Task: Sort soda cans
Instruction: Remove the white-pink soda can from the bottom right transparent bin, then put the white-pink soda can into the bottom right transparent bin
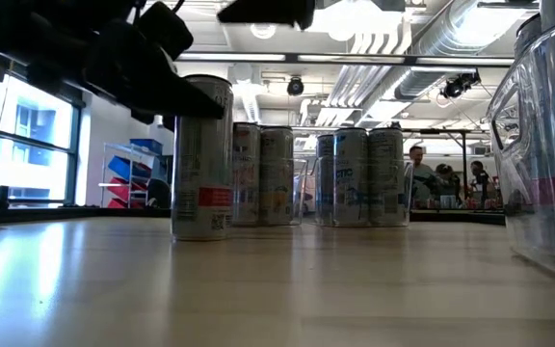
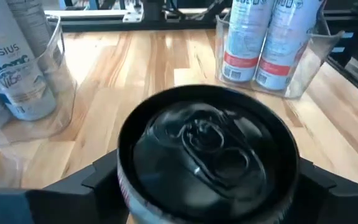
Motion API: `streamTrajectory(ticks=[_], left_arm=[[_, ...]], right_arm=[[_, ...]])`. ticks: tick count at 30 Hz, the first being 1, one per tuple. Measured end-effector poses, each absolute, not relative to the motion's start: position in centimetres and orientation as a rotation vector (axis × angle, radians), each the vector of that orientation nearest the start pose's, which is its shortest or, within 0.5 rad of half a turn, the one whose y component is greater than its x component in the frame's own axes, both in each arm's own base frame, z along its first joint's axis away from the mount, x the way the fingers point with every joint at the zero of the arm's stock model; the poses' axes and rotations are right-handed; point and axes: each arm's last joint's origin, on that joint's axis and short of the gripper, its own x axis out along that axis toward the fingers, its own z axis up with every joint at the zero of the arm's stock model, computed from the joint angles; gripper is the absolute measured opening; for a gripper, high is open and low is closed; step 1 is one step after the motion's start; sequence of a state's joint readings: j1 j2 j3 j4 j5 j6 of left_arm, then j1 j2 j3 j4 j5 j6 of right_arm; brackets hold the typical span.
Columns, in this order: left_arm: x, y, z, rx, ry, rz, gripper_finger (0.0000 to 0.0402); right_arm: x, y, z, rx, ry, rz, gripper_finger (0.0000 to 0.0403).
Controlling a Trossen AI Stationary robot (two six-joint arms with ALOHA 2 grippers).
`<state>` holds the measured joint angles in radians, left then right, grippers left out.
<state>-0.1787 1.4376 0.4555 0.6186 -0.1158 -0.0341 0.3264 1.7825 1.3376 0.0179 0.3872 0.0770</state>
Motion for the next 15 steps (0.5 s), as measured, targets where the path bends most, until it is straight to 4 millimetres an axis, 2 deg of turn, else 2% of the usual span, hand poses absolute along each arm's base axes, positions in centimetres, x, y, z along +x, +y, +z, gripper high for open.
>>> streamTrajectory(ticks=[6,9,15], left_arm=[[24.7,-4.1,17.7,0.02,0.359,-0.059,0.0285],[24.0,-4.2,19.1,0.081,0.319,-0.076,0.0285],[22.7,-4.4,21.5,0.145,0.328,-0.088,0.0285]], right_arm=[[40.8,9.1,25.1,-0.083,0.447,-0.124,0.0309],[41.4,7.8,24.1,-0.109,0.478,-0.127,0.0309],[42.3,5.8,23.7,-0.023,0.461,-0.088,0.0309]])
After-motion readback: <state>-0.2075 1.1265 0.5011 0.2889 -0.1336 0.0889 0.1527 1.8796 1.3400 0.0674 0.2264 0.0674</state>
